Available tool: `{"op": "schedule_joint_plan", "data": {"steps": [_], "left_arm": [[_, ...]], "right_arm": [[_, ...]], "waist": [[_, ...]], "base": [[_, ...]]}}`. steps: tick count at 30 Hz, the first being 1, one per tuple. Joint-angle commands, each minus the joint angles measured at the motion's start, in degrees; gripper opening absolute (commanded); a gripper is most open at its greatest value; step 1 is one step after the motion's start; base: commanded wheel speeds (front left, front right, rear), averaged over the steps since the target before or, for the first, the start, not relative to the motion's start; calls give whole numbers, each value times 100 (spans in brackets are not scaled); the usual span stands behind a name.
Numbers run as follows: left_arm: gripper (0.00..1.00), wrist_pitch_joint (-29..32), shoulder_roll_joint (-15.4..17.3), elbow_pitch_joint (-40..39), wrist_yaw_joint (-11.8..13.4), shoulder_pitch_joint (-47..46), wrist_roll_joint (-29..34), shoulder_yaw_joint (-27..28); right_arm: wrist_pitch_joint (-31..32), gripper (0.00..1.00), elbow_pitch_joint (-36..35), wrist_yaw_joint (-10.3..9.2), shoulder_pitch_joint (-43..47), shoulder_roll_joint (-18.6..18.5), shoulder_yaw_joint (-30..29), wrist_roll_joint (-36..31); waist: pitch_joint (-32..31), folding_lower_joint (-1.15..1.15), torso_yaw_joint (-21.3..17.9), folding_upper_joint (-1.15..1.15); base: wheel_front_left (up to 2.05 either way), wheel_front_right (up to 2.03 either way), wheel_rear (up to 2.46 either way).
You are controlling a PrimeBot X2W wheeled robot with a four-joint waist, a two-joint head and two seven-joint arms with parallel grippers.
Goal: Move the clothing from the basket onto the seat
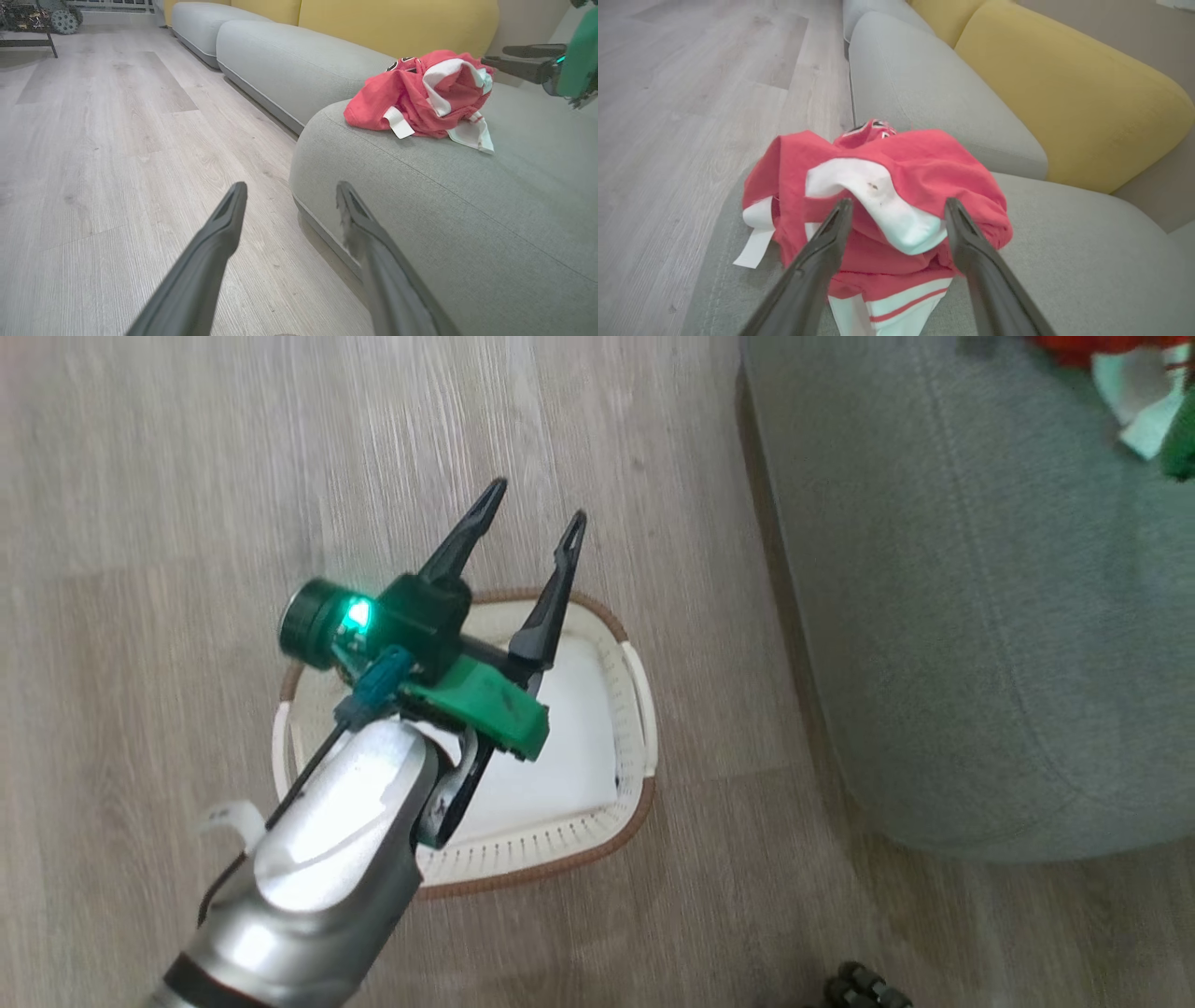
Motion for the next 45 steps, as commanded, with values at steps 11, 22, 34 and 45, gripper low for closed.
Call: {"op": "schedule_joint_plan", "data": {"steps": [11, 22, 34, 45], "left_arm": [[100, -163, -14, -79, 370, 696, -298, 861], [100, -166, 139, -323, 622, 1804, -210, 1713], [100, -166, 59, -892, 710, 3115, -107, 2553], [100, -166, -261, -1196, 525, 3907, 110, 3069]], "right_arm": [[-66, 100, -893, -2, 803, -20, 1160, 1401], [-66, 100, -1788, -2, 1884, 297, 1297, 1994], [-66, 100, -2841, -2, 3369, 1212, 1372, 1934], [-67, 100, -3741, -2, 4821, 1556, 1375, 1849]], "waist": [[-1274, 0, 167, 0], [-1913, 0, 469, 0], [-2322, 0, 606, 0], [-2625, 0, 734, 0]], "base": [[0, 0, 0], [0, 0, 0], [0, 0, 0], [0, 0, 0]]}}
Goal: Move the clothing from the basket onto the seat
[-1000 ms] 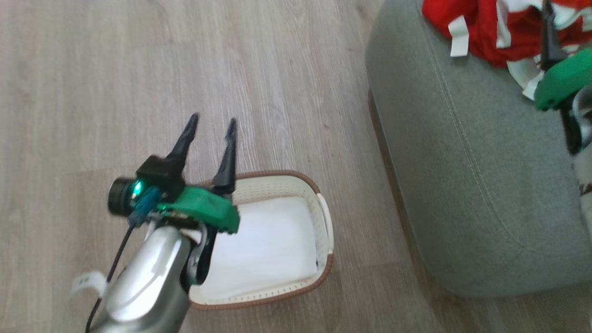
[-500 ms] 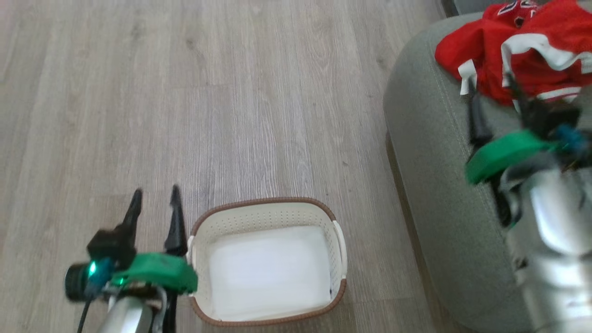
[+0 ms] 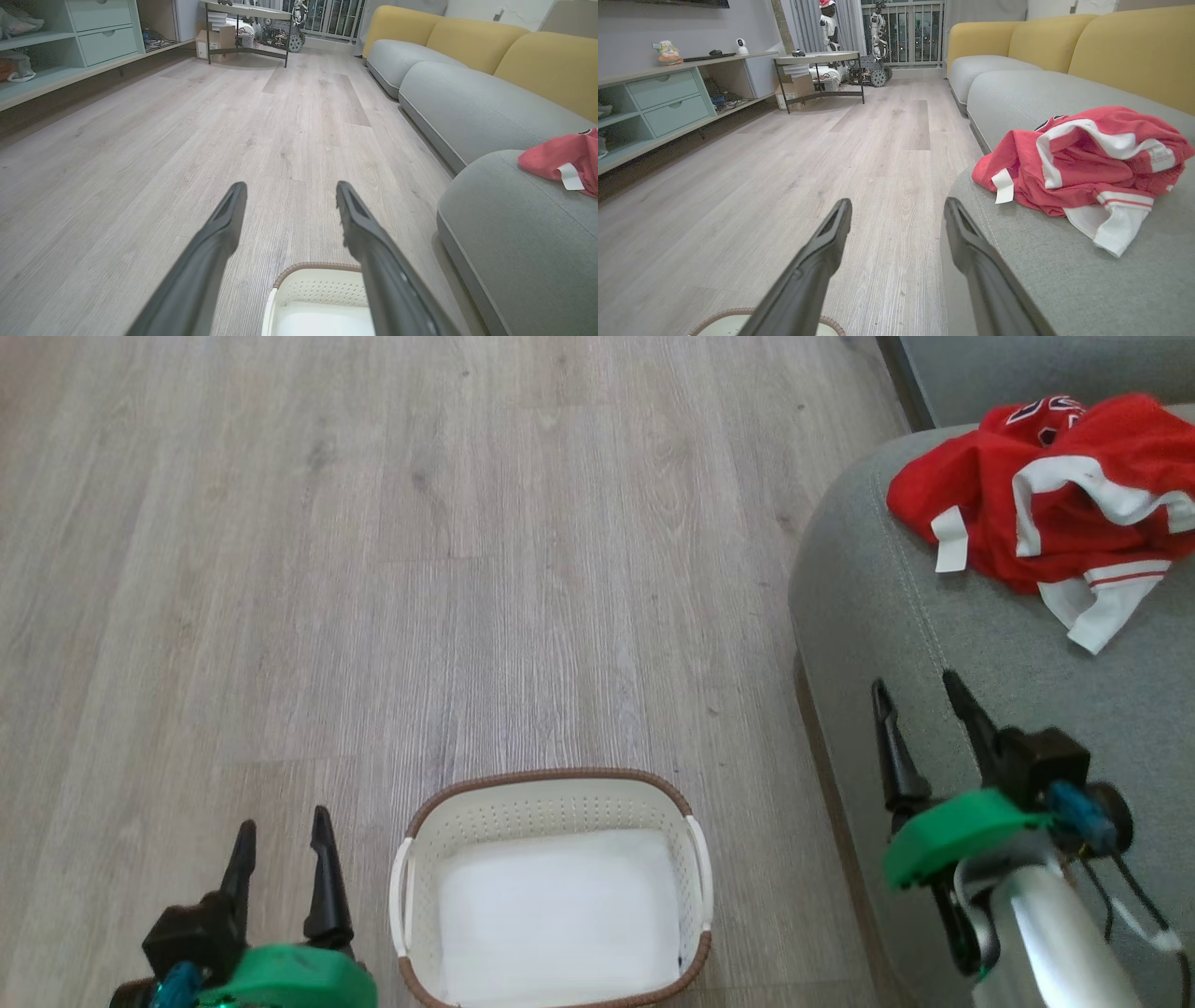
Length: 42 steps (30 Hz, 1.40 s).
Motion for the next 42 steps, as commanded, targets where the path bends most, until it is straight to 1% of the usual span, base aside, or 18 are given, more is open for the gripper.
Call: {"op": "schedule_joint_plan", "data": {"steps": [1, 3, 7, 18, 30, 42], "left_arm": [[100, -72, -17, -207, -45, -138, 68, 277], [100, -72, -64, -199, -85, -89, 102, 324], [100, -72, -152, -162, -178, -34, 134, 398], [100, -72, -276, -25, -353, -13, 248, 533], [100, -72, -339, 59, -445, 2, 368, 590], [100, -72, -377, 113, -470, 29, 431, 619]], "right_arm": [[-53, 100, -308, -2, -2, 50, 204, 126], [-53, 100, -435, -2, 176, 51, 276, 267], [-53, 100, -583, -2, 397, 53, 300, 348], [-53, 100, -658, -2, 541, 54, 280, 381], [-53, 100, -589, -2, 581, 54, 349, 439], [-53, 100, -535, -2, 590, 54, 353, 456]], "waist": [[-42, 0, 18, 0], [-78, 0, 18, 0], [-118, 0, 16, 0], [-182, 0, 29, 0], [-244, 0, 86, 0], [-276, 0, 99, 0]], "base": [[0, 0, 0], [0, 0, 0], [0, 0, 0], [0, 0, 0], [0, 0, 0], [0, 0, 0]]}}
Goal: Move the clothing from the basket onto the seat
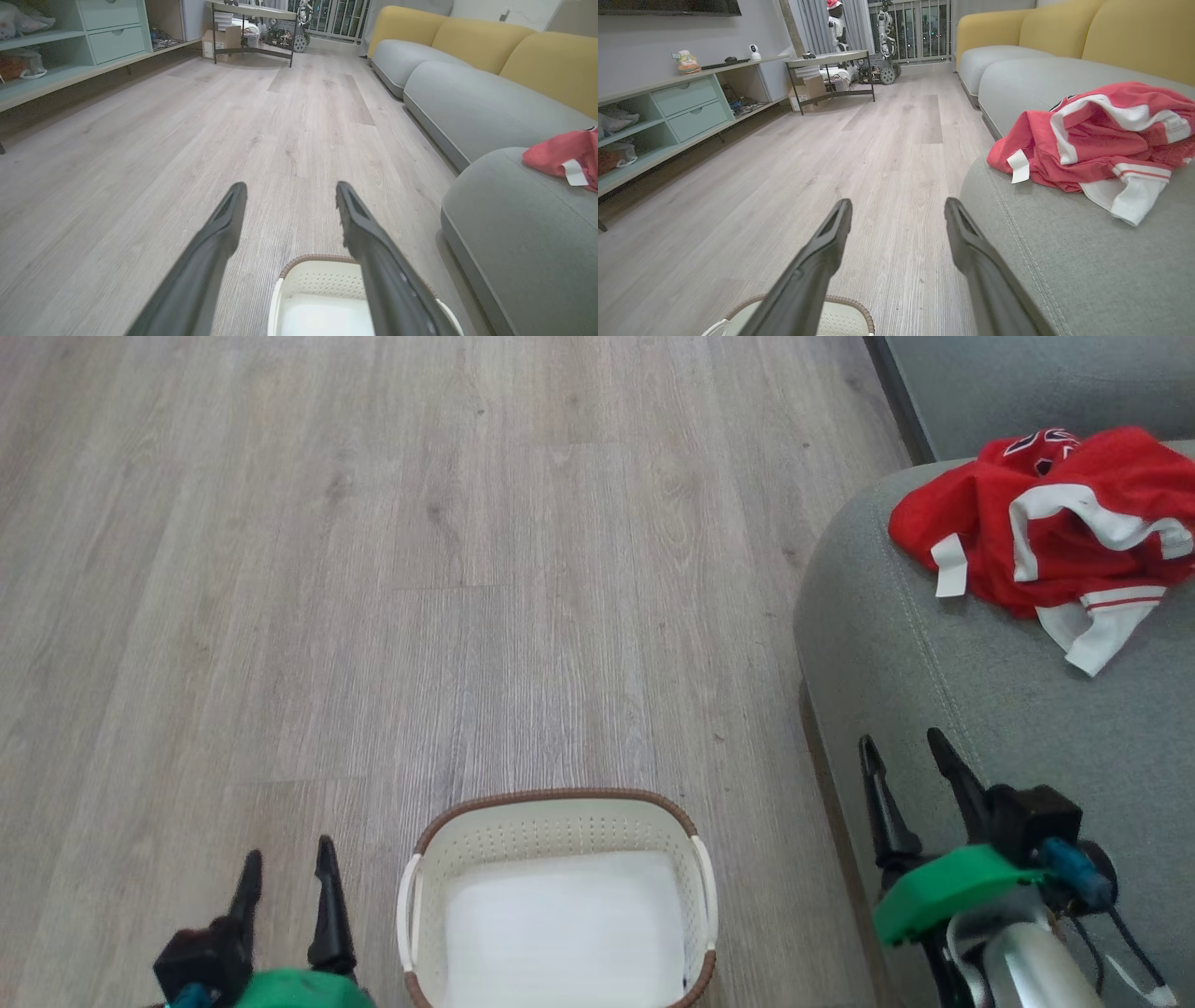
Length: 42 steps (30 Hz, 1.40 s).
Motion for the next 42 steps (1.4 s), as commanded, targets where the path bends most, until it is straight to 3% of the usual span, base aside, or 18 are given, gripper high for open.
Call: {"op": "schedule_joint_plan", "data": {"steps": [1, 6, 42], "left_arm": [[0, 0, -1, 2, 0, 0, 32, 11], [0, 18, -22, 431, 5, 72, 32, -6], [0, 611, -31, 440, -398, -378, -2188, 349]], "right_arm": [[0, 0, 2, -1, 0, 0, 0, 0], [24, 0, 419, 0, 189, 1, 1, 6], [620, 0, 109, -1, 106, 9, -268, 2361]], "waist": [[1, 0, -2, 0], [1, 0, -2, 0], [46, 0, 28, 0]], "base": [[0, 0, 0], [0, 0, 0], [0, 0, 0]]}}
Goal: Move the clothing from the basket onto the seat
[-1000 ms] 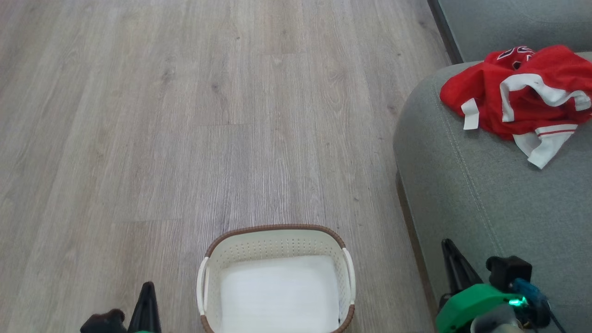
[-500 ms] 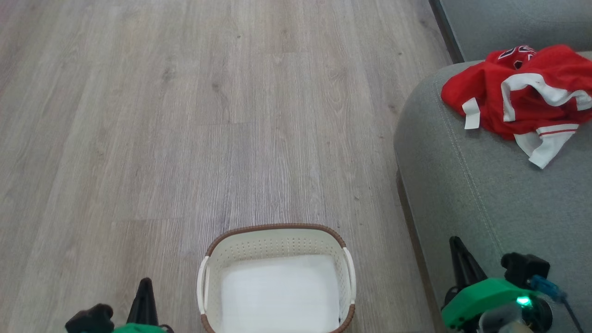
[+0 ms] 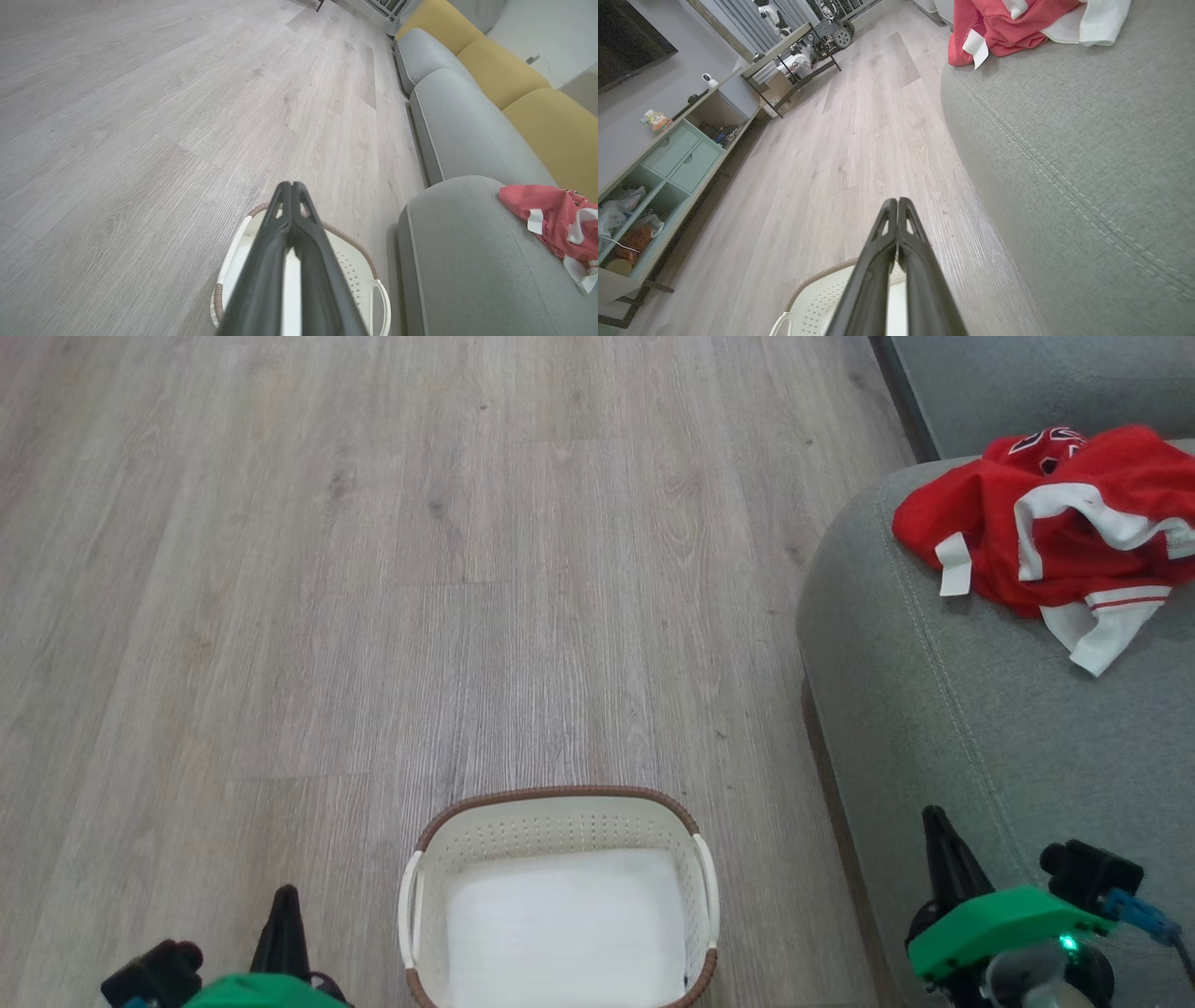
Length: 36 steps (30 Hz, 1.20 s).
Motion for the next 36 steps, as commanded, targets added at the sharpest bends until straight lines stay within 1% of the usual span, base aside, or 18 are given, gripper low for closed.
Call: {"op": "schedule_joint_plan", "data": {"steps": [1, 36], "left_arm": [[0, 15, 11, -162, -45, -308, -126, 110], [0, 576, 3, -157, -426, -733, -2227, 445]], "right_arm": [[26, 0, -227, 0, -321, 0, -13, 147], [589, 0, -520, 0, -399, 7, -266, 2375]], "waist": [[1, 0, 1, 0], [43, 0, 29, 0]], "base": [[0, 0, 0], [0, 0, 0]]}}
